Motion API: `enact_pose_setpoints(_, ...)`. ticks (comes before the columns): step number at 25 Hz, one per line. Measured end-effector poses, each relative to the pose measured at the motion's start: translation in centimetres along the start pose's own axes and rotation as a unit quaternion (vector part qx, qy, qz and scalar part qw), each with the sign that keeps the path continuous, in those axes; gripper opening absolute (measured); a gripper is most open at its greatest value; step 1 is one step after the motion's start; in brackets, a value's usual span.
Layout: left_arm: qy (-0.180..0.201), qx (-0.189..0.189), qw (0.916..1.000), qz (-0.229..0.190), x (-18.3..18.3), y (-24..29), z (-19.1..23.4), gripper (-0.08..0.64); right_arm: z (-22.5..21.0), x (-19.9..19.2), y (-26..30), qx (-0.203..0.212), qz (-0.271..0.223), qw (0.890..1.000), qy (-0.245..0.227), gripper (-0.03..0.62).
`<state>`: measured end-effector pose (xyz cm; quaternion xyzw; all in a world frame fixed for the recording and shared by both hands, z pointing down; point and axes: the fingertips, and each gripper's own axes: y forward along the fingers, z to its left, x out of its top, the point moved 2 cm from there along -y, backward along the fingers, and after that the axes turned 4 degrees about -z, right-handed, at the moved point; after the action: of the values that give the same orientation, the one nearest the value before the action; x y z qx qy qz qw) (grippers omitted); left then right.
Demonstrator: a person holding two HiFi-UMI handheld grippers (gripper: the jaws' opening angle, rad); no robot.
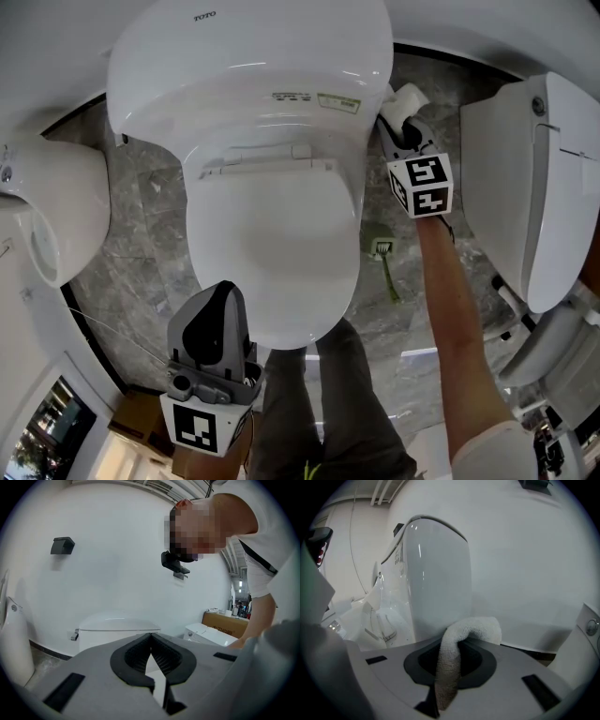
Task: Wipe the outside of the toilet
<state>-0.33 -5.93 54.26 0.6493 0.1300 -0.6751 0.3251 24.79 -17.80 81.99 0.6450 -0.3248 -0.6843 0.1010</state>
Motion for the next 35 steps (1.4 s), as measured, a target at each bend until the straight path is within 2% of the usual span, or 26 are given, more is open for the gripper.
enact_pose_setpoints(7, -0.007, -0.007, 0.9999, -0.002, 0.2, -0.2, -0.7, 0.017, -0.6, -1.6, -1.3, -0.017, 0.016, 0.999, 0.027, 0.071)
enact_pose_setpoints(12, -0.019, -0.012, 0.9997, -0.007, 1.2, -0.7, -1.0, 0.018, -1.1, -1.3, -3.7, -0.032, 0.025, 0.999, 0.031, 0.071)
enact_pose_setpoints(24, -0.034, -0.042, 0.9979, -0.037, 9.2, -3.4, -3.1, 0.018, -0.4, 5.2, -13.0, -0.044, 0.031, 0.998, 0.011, 0.071)
enact_pose_setpoints(35, -0.059, -0.032, 0.9958, -0.062, 10.7, -8.7, -1.0, 0.017, 6.1, 8.8, -18.4, -0.033, 0.012, 0.999, 0.003, 0.071)
